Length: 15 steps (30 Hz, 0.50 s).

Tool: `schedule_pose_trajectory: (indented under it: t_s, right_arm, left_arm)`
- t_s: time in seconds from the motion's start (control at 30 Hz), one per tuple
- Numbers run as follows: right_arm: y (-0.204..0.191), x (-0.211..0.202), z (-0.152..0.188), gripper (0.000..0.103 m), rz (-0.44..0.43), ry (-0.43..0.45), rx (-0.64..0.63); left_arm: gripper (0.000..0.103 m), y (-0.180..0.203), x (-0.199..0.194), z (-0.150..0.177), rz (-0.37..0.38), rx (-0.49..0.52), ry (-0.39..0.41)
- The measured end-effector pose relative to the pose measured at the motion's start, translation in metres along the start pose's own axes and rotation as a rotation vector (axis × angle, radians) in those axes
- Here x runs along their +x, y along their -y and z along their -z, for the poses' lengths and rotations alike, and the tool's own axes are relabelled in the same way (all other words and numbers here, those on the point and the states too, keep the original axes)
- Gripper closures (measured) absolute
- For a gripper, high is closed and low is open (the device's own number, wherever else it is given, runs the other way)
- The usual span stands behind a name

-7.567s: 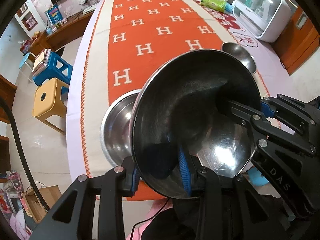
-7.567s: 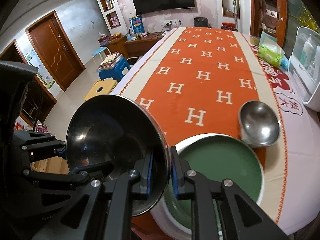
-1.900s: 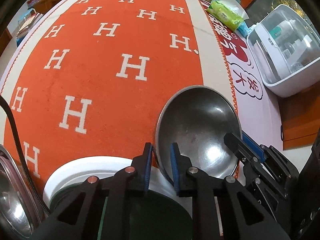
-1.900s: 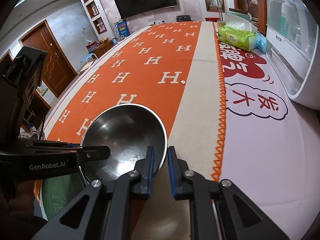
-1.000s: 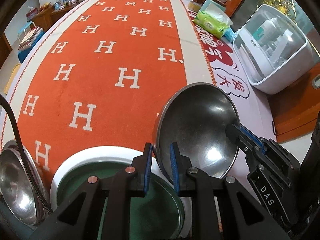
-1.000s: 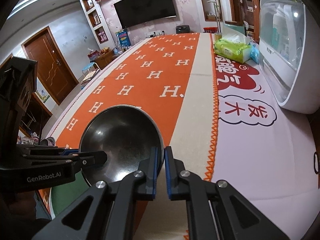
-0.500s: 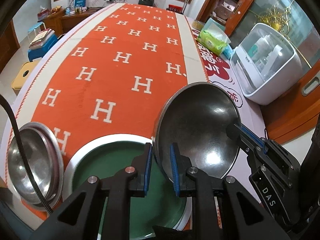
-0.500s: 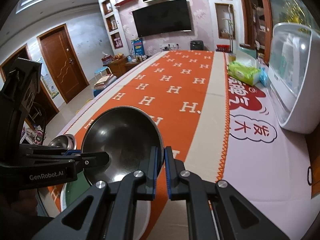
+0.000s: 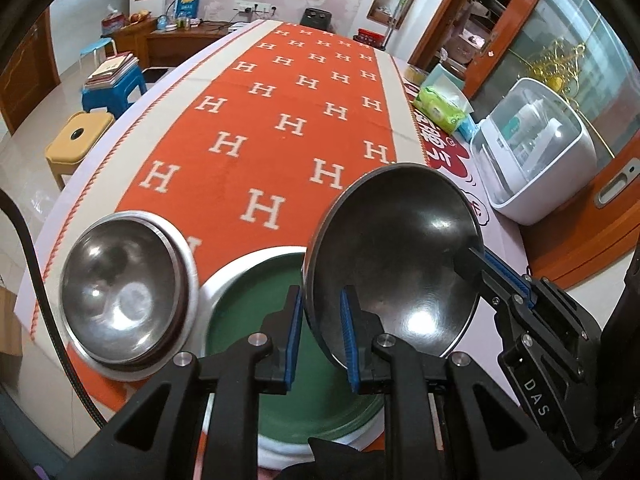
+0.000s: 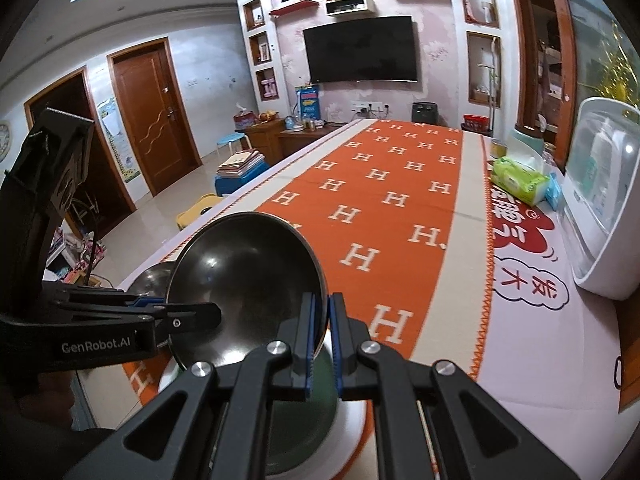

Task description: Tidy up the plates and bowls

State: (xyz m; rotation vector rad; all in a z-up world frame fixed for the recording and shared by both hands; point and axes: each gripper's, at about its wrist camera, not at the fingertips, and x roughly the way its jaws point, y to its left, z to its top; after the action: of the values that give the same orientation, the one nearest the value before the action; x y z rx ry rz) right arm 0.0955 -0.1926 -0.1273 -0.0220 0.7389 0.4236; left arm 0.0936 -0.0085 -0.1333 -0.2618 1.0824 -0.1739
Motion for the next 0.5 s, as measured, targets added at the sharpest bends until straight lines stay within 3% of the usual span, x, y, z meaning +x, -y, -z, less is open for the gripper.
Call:
schedule_pose_trajectory:
  t_s: [0.5]
  right_arm:
    - [-0.071, 0.019, -0.008, 0.095, -0.095, 0.007, -0.046]
  left_arm:
    - [0.086, -0.071, -0.031, 0.004, -0.08, -0.056, -0.007]
